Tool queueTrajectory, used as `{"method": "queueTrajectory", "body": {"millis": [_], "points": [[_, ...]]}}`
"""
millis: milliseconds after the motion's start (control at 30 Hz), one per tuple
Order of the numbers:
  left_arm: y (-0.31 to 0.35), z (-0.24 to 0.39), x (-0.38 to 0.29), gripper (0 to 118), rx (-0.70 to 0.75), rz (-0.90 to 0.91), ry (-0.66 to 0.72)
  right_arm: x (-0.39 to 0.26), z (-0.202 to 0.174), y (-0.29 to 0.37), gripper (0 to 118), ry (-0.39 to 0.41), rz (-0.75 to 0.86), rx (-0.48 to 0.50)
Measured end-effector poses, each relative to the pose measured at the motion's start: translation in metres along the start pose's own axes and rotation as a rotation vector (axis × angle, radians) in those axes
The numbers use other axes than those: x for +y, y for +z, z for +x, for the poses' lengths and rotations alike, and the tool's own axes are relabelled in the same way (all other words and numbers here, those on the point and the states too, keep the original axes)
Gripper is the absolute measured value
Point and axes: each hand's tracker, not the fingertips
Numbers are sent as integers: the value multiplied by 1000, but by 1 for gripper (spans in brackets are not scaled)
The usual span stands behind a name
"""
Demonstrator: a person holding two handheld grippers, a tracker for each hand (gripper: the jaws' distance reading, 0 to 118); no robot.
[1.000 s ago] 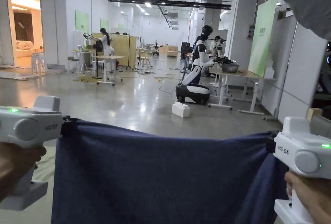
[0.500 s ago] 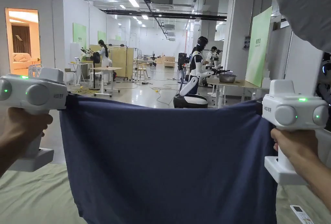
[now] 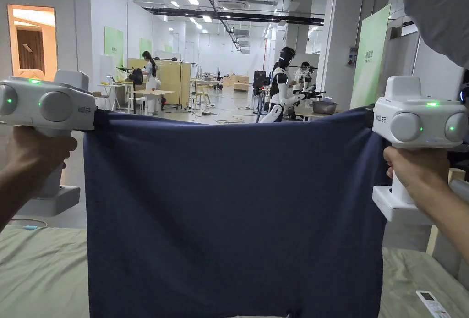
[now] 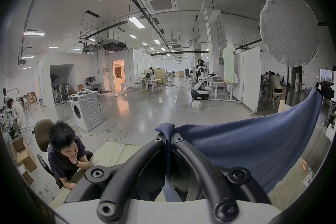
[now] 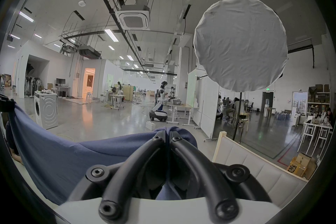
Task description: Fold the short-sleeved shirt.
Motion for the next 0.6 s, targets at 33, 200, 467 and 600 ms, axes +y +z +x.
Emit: {"method": "queueTrajectory", "body": {"millis": [33,200,467,600], "points": [[5,3,-2,4,1,5,-7,-2,-1,-2,3,4,-1,2],[10,-2,-20,4,4,-16,-25,-28,-6,17,3,16,-19,10],[25,5,-44,4,-25,-52,-37,-83,-14,109,3,9,-47,14],[75,11,-120,4,-61,-74,-17,-124,-5,132,3,27,-114,20]]}}
